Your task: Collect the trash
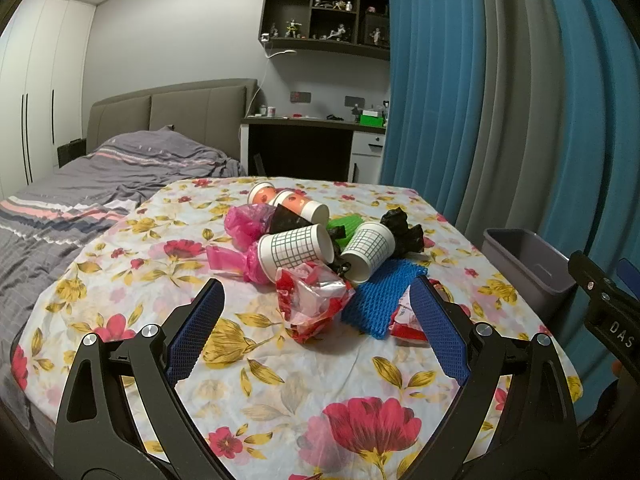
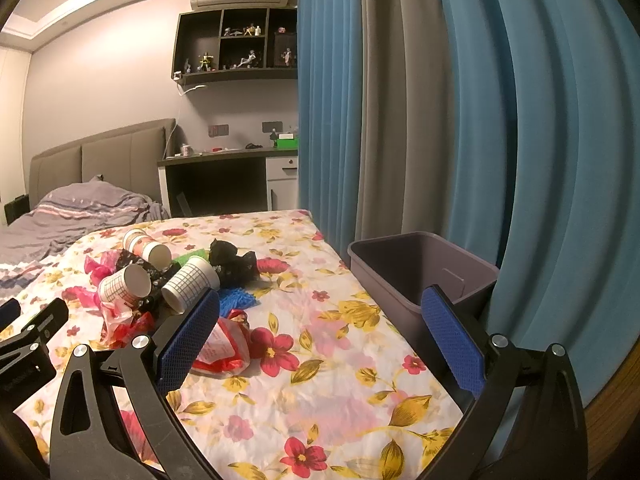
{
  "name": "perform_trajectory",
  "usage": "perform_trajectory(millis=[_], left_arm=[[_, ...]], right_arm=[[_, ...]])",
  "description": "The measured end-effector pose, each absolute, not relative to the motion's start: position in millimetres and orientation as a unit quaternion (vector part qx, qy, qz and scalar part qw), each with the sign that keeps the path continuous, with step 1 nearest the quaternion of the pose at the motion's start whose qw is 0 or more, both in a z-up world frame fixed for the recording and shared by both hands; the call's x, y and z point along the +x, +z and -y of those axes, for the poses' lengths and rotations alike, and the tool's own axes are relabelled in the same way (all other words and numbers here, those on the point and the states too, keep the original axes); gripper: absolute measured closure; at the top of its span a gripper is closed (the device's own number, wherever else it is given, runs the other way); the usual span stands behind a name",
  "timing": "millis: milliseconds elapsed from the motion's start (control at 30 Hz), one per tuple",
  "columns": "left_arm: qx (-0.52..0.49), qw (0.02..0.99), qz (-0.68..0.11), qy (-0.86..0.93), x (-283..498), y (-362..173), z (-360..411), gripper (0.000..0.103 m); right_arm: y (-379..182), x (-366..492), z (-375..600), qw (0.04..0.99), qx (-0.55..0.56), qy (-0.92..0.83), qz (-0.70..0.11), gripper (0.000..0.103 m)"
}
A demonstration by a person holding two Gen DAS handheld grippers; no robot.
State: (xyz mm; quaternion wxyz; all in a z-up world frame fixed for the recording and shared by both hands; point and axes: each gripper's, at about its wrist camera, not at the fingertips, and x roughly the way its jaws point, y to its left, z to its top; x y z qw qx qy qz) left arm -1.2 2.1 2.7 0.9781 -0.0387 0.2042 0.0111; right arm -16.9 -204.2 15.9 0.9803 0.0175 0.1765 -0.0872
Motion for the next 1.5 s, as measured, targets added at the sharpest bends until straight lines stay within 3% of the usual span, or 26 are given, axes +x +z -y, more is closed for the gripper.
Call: perform_trajectory(millis=[1500], left_arm=[[-0.04,0.977,-0.208,0.009,-0.1,-2.2,-2.2,0.011]], right_arm=[[12.4,-16.7,203.0,0.981,0.02,-0.086,-0.174,0.005]])
